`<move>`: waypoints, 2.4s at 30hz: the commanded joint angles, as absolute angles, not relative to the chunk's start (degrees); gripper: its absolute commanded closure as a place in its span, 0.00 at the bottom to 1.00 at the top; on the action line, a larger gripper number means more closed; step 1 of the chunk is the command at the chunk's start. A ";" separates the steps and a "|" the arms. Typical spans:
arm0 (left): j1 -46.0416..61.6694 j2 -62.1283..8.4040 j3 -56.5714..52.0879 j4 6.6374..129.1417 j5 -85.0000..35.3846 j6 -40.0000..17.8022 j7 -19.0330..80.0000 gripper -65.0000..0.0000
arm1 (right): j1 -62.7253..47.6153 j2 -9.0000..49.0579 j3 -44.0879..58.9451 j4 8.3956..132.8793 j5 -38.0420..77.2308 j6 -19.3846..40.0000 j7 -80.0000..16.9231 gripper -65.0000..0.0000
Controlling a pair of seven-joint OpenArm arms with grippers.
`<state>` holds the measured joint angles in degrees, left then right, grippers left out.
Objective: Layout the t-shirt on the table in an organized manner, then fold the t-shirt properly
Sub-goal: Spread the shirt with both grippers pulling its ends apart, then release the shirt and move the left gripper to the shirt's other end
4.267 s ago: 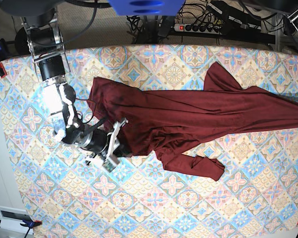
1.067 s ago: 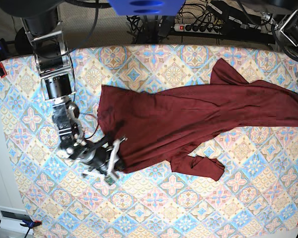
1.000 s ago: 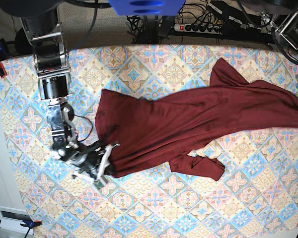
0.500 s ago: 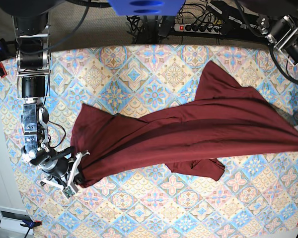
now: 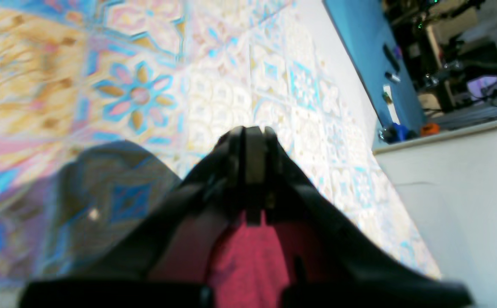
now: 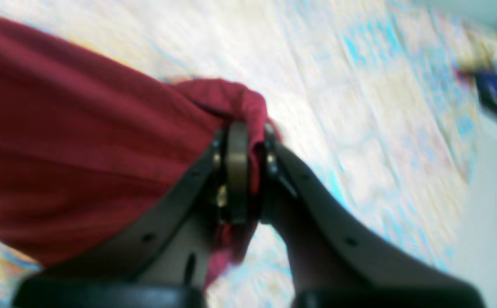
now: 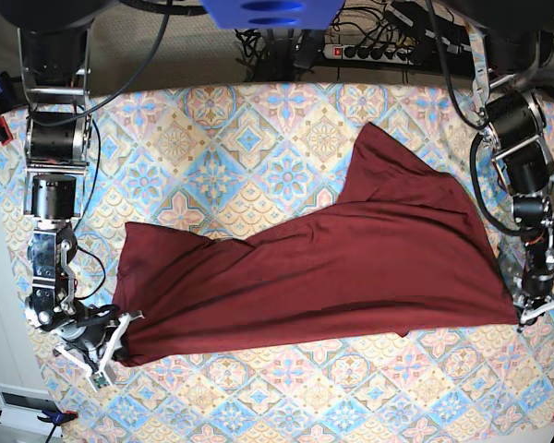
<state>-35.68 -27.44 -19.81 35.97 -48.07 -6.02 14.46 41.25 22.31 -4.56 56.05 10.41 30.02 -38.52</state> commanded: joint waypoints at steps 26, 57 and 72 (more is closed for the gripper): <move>-9.54 -28.26 -9.27 69.58 -49.01 3.21 27.03 0.68 | 34.68 18.68 1.10 66.95 -4.26 22.90 -37.41 0.72; -0.04 -6.29 -10.59 80.04 -44.09 3.30 45.67 1.00 | 24.92 18.51 1.45 74.15 -4.26 22.90 -37.58 0.72; -6.46 -33.71 -13.23 80.04 -50.59 3.21 45.14 1.00 | 16.57 18.51 1.10 85.67 -3.74 28.44 -47.08 0.72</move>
